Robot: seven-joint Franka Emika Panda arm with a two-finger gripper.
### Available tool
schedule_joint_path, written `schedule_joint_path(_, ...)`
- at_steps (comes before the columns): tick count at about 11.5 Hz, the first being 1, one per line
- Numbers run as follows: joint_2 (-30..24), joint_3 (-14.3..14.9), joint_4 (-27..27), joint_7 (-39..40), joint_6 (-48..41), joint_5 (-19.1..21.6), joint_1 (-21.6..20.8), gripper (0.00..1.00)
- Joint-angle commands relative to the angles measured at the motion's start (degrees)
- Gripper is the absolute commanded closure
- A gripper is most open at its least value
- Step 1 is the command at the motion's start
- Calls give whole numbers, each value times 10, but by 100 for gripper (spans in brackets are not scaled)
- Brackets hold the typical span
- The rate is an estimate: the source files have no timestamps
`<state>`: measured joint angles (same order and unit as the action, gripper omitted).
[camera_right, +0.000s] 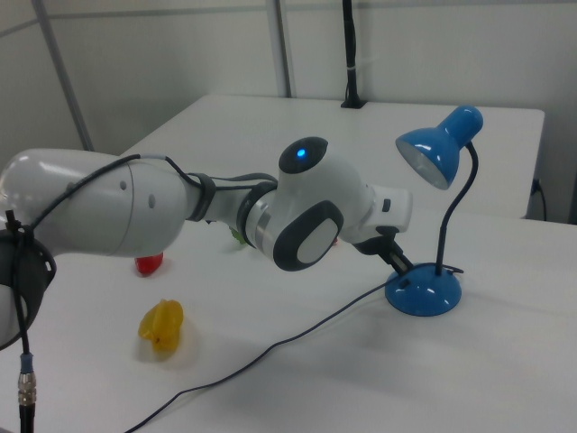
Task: Turn on desk lamp
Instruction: 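Move the gripper over to the blue lamp's round base switch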
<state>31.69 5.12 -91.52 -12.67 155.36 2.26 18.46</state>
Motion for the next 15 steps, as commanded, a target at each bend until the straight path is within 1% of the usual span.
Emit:
schedule_joint_path(1,29,-2,12,-17,69,-9,-2,100)
schedule_joint_path(9,55,-6,13,-19,76,-9,-7,100)
schedule_joint_path(15,75,-11,35,-31,76,-10,-7,99)
